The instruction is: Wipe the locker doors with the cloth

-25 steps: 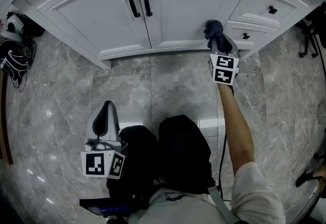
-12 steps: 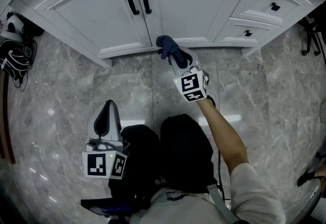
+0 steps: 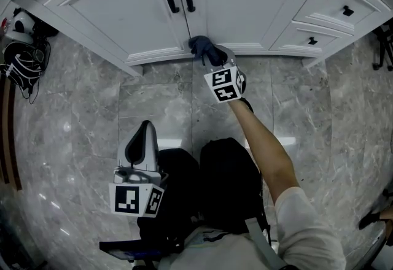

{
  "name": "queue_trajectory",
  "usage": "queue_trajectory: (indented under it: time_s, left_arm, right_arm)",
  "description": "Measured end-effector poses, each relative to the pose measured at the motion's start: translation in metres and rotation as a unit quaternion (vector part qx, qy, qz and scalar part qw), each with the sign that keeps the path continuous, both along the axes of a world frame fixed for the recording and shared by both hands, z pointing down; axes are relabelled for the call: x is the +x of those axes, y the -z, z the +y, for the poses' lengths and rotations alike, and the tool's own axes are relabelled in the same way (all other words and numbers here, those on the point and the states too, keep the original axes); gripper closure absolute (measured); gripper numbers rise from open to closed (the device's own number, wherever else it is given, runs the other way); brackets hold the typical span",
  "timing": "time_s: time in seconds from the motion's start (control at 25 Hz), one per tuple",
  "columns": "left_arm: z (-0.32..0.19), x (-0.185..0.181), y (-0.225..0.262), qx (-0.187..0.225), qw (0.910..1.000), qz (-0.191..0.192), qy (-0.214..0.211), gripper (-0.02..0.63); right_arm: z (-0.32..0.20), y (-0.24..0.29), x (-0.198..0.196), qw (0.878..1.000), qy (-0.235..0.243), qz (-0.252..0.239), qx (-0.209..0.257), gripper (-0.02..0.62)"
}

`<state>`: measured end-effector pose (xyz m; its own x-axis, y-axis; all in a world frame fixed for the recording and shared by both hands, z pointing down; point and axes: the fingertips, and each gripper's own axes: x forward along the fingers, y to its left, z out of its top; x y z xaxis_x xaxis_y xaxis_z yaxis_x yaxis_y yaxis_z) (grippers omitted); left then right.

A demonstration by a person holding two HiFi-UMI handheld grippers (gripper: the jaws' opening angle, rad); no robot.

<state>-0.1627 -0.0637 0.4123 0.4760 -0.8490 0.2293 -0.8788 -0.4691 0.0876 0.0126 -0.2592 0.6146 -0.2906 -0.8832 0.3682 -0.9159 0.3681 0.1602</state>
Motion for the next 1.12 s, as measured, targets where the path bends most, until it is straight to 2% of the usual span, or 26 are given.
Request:
queue_trajectory:
  time_s: [0.24,0.64,0.76,0.88,1.0,1.12]
  left_arm:
    - [-0.001,-0.004,-0.002,-0.004,1.0,-0.005,0.005,0.604]
    - [0.0,0.01,-0.002,-0.004,0.9999,-0.007,-0.007,0.604]
    - [0.002,0.016,0.001,-0.001,0.9999,-0.008,-0.011,0.604]
    - [0.004,0.021,0.005,0.003,0.9998,-0.009,-0.015,0.604]
    - [0.003,0.027,0.007,0.007,0.9997,-0.009,-0.021,0.604]
    - [0.005,0.035,0.008,0.006,0.9997,-0.006,-0.023,0.604]
  right_arm:
    - [-0.001,-0.01,0.051,0.999,-0.049,0.005,-0.008,0.497]
    - [0.022,-0.011,0.181,0.986,-0.164,0.017,-0.025,0.497]
    - [0.028,-0.008,0.197,0.985,-0.17,0.029,-0.029,0.497]
    - [0.037,-0.004,0.214,0.981,-0.193,0.019,-0.03,0.499]
    - [0.049,0.018,0.229,0.981,-0.196,0.005,-0.005,0.499]
    - [0.07,0.074,0.22,0.985,-0.167,-0.01,0.051,0.5]
